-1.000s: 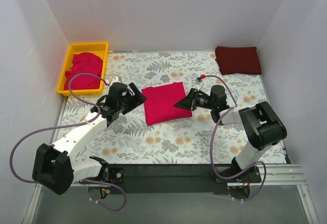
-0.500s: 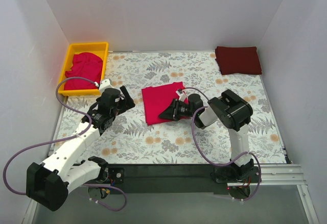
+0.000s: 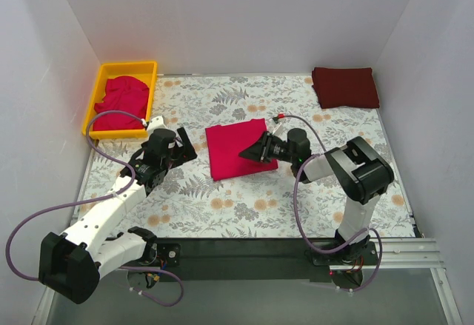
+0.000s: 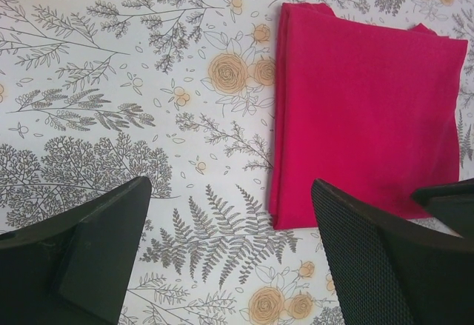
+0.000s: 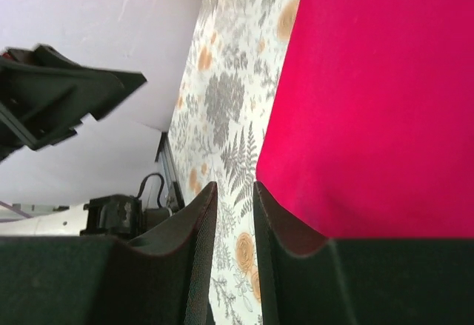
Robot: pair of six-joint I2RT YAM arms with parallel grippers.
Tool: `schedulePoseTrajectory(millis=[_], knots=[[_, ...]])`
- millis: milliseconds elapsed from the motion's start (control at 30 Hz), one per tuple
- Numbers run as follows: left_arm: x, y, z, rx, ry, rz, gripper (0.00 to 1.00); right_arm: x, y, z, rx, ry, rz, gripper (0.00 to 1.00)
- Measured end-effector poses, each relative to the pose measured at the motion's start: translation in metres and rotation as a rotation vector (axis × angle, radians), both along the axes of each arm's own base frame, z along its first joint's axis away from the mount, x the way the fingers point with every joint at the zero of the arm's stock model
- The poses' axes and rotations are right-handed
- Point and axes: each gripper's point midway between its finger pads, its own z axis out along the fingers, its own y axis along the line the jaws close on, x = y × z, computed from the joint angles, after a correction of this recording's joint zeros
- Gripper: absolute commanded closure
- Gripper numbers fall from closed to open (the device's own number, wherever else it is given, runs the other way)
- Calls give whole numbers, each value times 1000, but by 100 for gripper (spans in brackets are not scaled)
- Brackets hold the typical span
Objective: Fold and stack the t-shirts
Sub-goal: Fold the tshirt
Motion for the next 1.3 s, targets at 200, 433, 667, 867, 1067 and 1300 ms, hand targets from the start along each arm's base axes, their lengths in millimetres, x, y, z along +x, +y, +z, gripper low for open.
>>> schedulePoseTrajectory(millis=[200,433,667,867,1067,1300], knots=[[-2,-8,0,-2,4,-63,9,22,-44,-21,-34,8,-83,69],[-5,-22,-3,-7,7,-178,10,17,-59,-56,-30,86,-79,69],[-13,-54,-5,7,-6,-332,10,13,-78,-29,-56,36,-105,63],[-21,-104,-11,62,19,-485,14,43,-133,22,-220,-139,-281,48],[-24,-180,-12,195,-2,-659,18,54,-206,41,-522,-167,-504,22],[-26,-254,-38,428,-60,-832,31,26,-267,39,-686,-97,-636,2]])
